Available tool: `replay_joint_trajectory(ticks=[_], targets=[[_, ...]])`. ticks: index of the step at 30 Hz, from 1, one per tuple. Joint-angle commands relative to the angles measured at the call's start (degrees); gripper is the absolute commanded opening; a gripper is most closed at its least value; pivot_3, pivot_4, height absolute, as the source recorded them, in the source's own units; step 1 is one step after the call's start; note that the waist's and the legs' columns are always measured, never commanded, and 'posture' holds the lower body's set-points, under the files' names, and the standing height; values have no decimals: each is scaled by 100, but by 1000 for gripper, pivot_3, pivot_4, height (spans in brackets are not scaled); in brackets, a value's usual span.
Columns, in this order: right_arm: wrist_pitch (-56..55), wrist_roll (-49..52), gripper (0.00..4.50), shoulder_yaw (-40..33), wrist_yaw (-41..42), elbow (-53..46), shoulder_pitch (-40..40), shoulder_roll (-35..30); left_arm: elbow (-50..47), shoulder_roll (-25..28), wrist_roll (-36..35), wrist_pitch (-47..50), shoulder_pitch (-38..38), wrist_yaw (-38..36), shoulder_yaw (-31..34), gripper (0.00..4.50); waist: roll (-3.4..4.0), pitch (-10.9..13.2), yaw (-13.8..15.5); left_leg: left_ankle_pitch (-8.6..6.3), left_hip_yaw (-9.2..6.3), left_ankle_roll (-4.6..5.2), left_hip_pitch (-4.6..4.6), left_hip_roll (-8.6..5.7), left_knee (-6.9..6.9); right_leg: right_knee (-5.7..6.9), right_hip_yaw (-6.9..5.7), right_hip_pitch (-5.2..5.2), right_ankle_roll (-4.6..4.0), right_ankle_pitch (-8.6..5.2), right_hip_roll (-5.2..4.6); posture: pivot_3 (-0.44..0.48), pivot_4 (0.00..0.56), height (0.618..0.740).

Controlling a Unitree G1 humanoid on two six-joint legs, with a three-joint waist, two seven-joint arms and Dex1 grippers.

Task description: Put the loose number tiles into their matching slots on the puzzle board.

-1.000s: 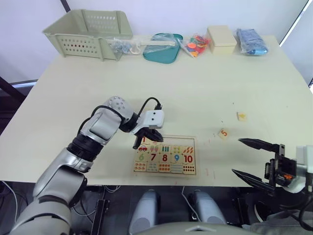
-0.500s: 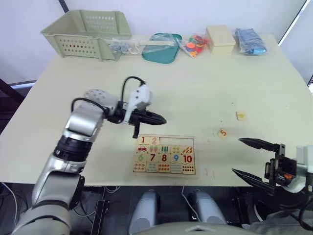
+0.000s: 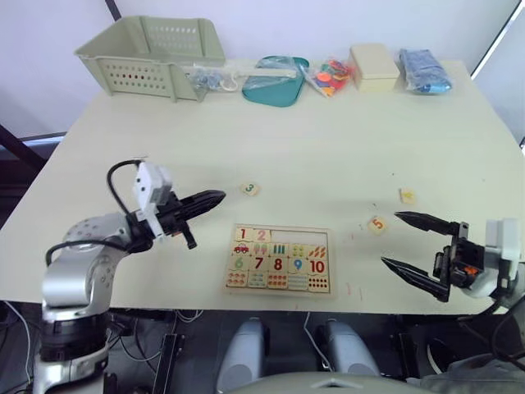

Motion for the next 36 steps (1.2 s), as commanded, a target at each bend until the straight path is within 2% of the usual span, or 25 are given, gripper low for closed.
replay_joint_trajectory(ticks=[1, 6, 13, 14, 15, 17, 20, 23, 30, 36], targets=[[-130, 78, 4500, -148, 120, 113, -22, 24, -113, -28, -319, -266, 470, 121, 524, 80, 0, 0, -5, 0, -1, 0, 0, 1, 0, 0, -1, 0, 0, 0, 1, 0, 150, 740], [-304, 34, 4500, -423, 360, 488, 212, 11, -19, -113, -430, -625, 1306, 198, 921, 80, 0, 0, 1, 0, 1, 0, 0, 1, -2, -2, 0, -1, 0, 0, 0, 0, 150, 740], [-678, -52, 4500, -876, 718, 1218, 580, 37, -22, -358, -594, -1016, 2194, 276, 1156, 80, 0, -1, -4, 0, 10, 0, 5, 1, -2, -6, 6, 1, -1, -1, -4, 0, 150, 740], [-689, -31, 4500, -923, 743, 1282, 627, 46, 26, -385, -636, -1063, 2290, 251, 1196, 587, 0, 0, -5, 0, 12, 0, 7, 3, -2, -6, 6, 2, -2, -1, -3, 0, 150, 740], [-746, -47, 4500, -954, 783, 1354, 645, 46, 39, -406, -664, -1090, 2360, 249, 1199, 842, 0, 0, -4, 0, 14, 0, 7, 4, -2, -7, 8, 2, -2, -1, -3, 0, 150, 740], [-834, -45, 4500, -1022, 913, 1577, 633, 23, 78, -458, -642, -1206, 2488, 277, 1169, 1644, 0, -1, -5, 0, 16, 0, 9, 5, -3, -7, 10, 1, -2, -2, -3, 0, 150, 740], [-885, -109, 4500, -1045, 954, 1805, 650, -3, 219, -476, -631, -1364, 2630, 261, 1190, 3301, 1, -1, -6, 0, 23, 1, 12, 6, -2, -7, 16, 2, -1, -1, -2, 0, 150, 740], [-945, -166, 4500, -1032, 989, 1934, 726, 17, 226, -442, -734, -1414, 2808, 246, 1302, 4404, 0, -1, -7, 0, 27, 1, 12, 6, -2, -8, 19, 1, -1, -2, -1, 0, 150, 740], [-1152, -324, 4500, -841, 1123, 2368, 460, 63, 181, -473, -723, -1517, 2914, 395, 1242, 4404, 1, -1, -8, -1, 31, 1, 12, 8, -5, -17, 23, 1, 0, -1, -2, 0, 150, 740], [-1213, -391, 4500, -645, 1078, 2211, 265, 160, 197, -376, -795, -1497, 2842, 413, 1277, 4404, 2, -1, -8, -1, 33, 1, 11, 10, -6, -17, 20, 1, -1, -1, 1, 0, 150, 740]])
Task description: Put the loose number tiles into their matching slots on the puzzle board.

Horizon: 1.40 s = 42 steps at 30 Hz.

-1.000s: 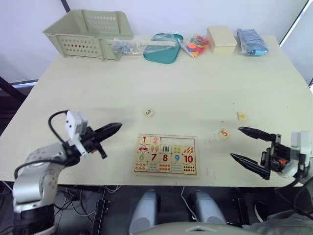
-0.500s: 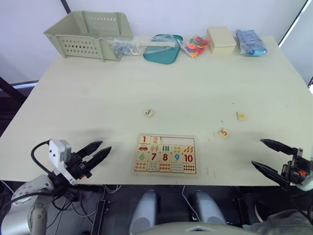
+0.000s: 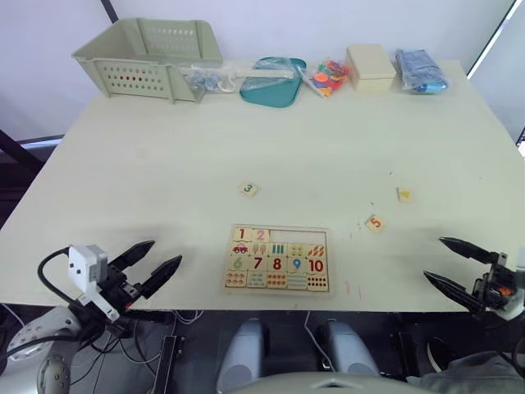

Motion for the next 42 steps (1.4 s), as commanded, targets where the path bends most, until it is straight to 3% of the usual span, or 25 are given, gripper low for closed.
replay_joint_trajectory(ticks=[1, 7, 12, 16, 21, 26, 32, 42], targets=[[-125, -7, 4500, 41, 32, -247, -75, 24, -78, 140, -114, -71, -45, -70, 54, 4404, 0, 0, 0, 0, 0, 0, 0, 0, 0, 0, 1, 0, 0, 0, 0, 0, 150, 740], [9, 185, 4500, 244, -13, -946, -196, 53, 44, 696, -265, 269, -543, -338, -73, 4404, 5, 0, 2, 0, -3, 0, 0, 1, 0, -2, -6, 0, 0, 0, 2, 0, 150, 740], [348, 331, 4500, 383, -218, -1697, -433, -135, 481, 1168, -80, 610, -1623, -354, -643, 4404, 7, 1, 3, 0, -5, 0, -3, -6, 2, -1, -12, 1, 2, 1, 4, 0, 150, 740], [568, 505, 4500, 264, -240, -2044, -338, -275, 250, 970, 169, 1033, -2368, 444, -1232, 4404, 7, 1, 0, 0, -14, 0, -7, -6, -3, -2, -11, 0, 2, 2, 4, 0, 150, 740], [675, 670, 4500, 155, -355, -2450, -34, -233, -540, 819, 355, 2249, -3091, 1713, -1816, 4404, 6, 1, 6, -2, -31, 2, -22, -7, -7, -21, -22, -1, 4, 2, -3, 0, 150, 740], [673, 718, 4500, 97, -356, -2598, 217, -237, -821, 788, 151, 3380, -3800, 2137, -2186, 4404, 6, 2, 0, -2, -39, 2, -24, -10, -8, -20, -31, 0, 4, 3, -1, 0, 150, 740], [676, 757, 4500, -116, -366, -2613, 342, -271, -706, 468, 689, 4396, -4839, 3049, -3054, 4404, 5, 2, -2, -2, -32, 2, -20, -17, -6, -15, -27, 0, 4, 2, 5, 0, 150, 740], [603, 752, 4500, -269, -315, -2672, 591, -216, 504, 177, 1282, 4139, -5514, 2956, -3716, 4404, 5, 3, -6, -1, -32, 1, -26, -29, -2, -16, -29, -1, 4, 2, 5, 0, 150, 740]])
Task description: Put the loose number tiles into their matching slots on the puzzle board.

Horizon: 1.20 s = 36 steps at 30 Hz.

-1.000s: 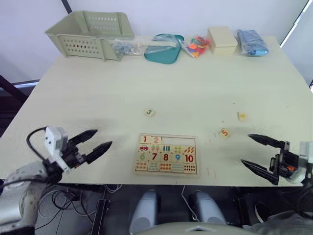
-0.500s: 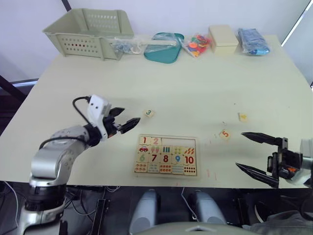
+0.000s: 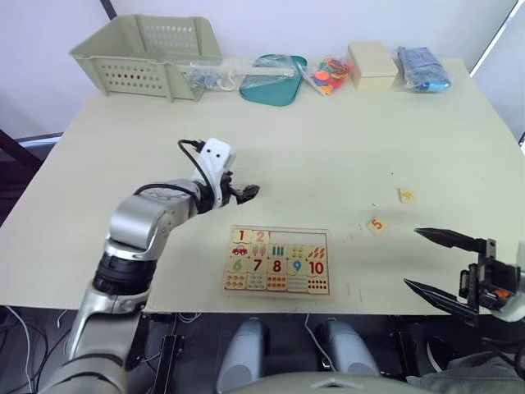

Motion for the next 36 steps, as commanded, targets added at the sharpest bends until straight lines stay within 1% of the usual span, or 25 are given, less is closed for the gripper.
replay_joint_trajectory(ticks=[1, 8, 13, 14, 15, 16, 17, 18, 19, 20, 24, 31, 34, 36], targets=[[-106, 107, 4500, -187, 36, -197, 85, 29, 271, -59, 195, -244, -125, -150, -113, 4404, 0, 0, 7, 0, 0, 0, 0, 0, 0, 0, -1, 0, 0, 0, 0, 0, 150, 740], [-157, 101, 4500, -236, 7, -313, 255, 81, 806, -149, 489, -525, -200, -431, -317, 4404, 0, 0, 16, 0, 0, 0, -1, -1, 1, 2, -5, 1, 0, 0, -1, 0, 150, 740], [-171, 85, 4500, -241, -36, -370, 330, 100, 880, -348, 609, -595, -186, -437, -360, 4404, 2, -2, 32, 1, 1, 0, 2, -2, 3, 3, -7, 4, 0, 0, -2, 0, 150, 740], [-173, 84, 4500, -247, -47, -385, 348, 106, 768, -378, 606, -507, -128, -409, -335, 3822, 2, -2, 32, 1, 1, 0, 1, -2, 4, 4, -7, 5, 1, 0, -3, 0, 150, 740], [-173, 85, 4500, -253, -56, -397, 363, 111, 652, -396, 601, -431, -67, -393, -319, 3503, 2, -2, 28, 1, 1, 0, 1, -2, 5, 4, -7, 5, 1, 1, -3, 0, 150, 740], [-172, 86, 4500, -256, -65, -412, 378, 114, 542, -410, 593, -349, -12, -373, -297, 3063, 2, -2, 28, 1, 0, 0, 1, -2, 5, 4, -5, 4, 2, 1, -3, 0, 150, 740], [-174, 85, 4500, -256, -70, -419, 390, 115, 412, -440, 578, -243, 54, -323, -265, 2389, 2, -2, 28, 1, -2, 0, 0, 0, 4, 3, -4, 4, 2, 1, -5, 0, 150, 740], [-176, 82, 4500, -252, -73, -419, 395, 116, 299, -465, 565, -158, 110, -282, -241, 2073, 2, -2, 25, 0, -3, 0, 0, -1, 3, 3, -4, 4, 2, 1, -5, 0, 150, 740], [-179, 76, 4500, -243, -76, -416, 393, 116, 183, -505, 549, -61, 167, -227, -200, 1641, 3, -2, 24, 0, -5, 0, 0, 0, 3, 3, -3, 3, 2, 1, -5, 0, 150, 740], [-181, 70, 4500, -229, -84, -416, 387, 120, 60, -552, 545, 22, 230, -159, -146, 1485, 3, -2, 24, 0, -6, 0, 1, 2, 3, 2, -1, 4, 2, 1, -6, 0, 150, 740], [-183, 50, 4500, -170, -94, -390, 336, 119, -370, -704, 565, 197, 427, 101, 122, 1486, 2, -2, 25, 0, -9, 0, 1, 2, 3, 2, 0, 4, 3, 1, -8, 0, 150, 740], [-98, 114, 4500, -61, -9, -305, 147, 55, -1568, -685, 262, 611, 924, 320, 1075, 1486, 2, -1, 2, 0, -8, 0, 3, 10, 3, 5, 2, 1, 2, 1, -3, 0, 150, 740], [15, 158, 4500, 89, 111, -140, -126, -28, -2579, -896, 53, 1125, 1483, 575, 1880, 1486, 2, -2, -10, 0, 1, 0, 7, 16, 2, 4, 11, 2, 2, 1, -6, 0, 150, 740], [72, 195, 4500, 150, 190, -57, -260, -66, -3030, -1027, -2, 1407, 1761, 714, 2193, 1486, 1, -1, 6, 0, 0, 0, 5, 15, 2, 2, 9, 1, 2, 1, -8, 0, 150, 740]])
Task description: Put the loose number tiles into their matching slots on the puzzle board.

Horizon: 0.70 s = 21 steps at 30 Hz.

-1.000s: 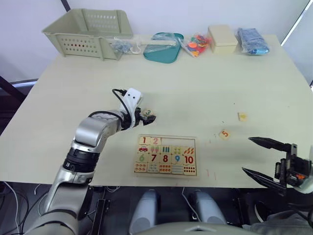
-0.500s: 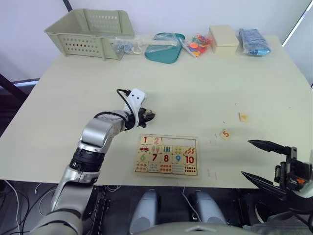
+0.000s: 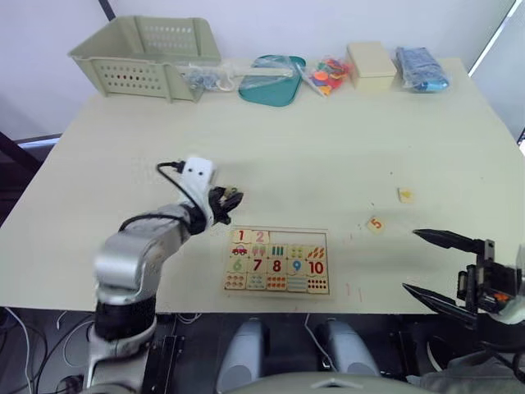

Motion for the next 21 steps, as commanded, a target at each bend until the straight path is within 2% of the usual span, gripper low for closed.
replay_joint_trajectory(ticks=[1, 9, 13, 17, 19, 21], targets=[[72, 177, 4500, 29, 164, 62, -169, -94, -951, -176, -171, 461, 334, 244, 590, 1486, 0, 0, 27, 0, -2, 0, 0, -1, 0, 0, -3, 2, 0, 0, -2, 0, 150, 740], [-209, 212, 4500, 66, 908, 304, -440, -139, -1811, -803, 30, 1127, 1200, 840, 1024, 1486, -4, -1, 45, 0, -2, 0, 1, -5, 4, 0, -5, 6, 1, 1, 2, 0, 150, 740], [-357, 164, 4500, 49, 1276, 441, -449, -165, -1771, -888, 170, 1137, 1434, 1031, 900, 1486, -4, -1, 39, 0, 1, -1, 4, -6, 4, 2, -8, 7, 1, 1, 6, 0, 150, 740], [-353, 178, 4500, 29, 1307, 509, -485, -172, -1730, -940, 254, 1008, 1579, 1154, 716, 1486, -4, -1, 36, 0, -1, 0, 7, -4, 4, 1, 0, 8, 1, 1, 5, 0, 150, 740], [-364, 162, 4500, 31, 1319, 524, -475, -165, -1738, -1016, 294, 1001, 1636, 1220, 718, 2525, -4, -1, 37, 0, -1, 0, 7, -4, 4, 1, 0, 8, 1, 1, 4, 0, 150, 740], [-370, 143, 4500, 26, 1319, 557, -490, -163, -1796, -1077, 263, 1008, 1669, 1203, 769, 3365, -4, -1, 37, 0, 0, 0, 8, -4, 3, 1, 0, 9, 1, 1, 4, 0, 150, 740]])
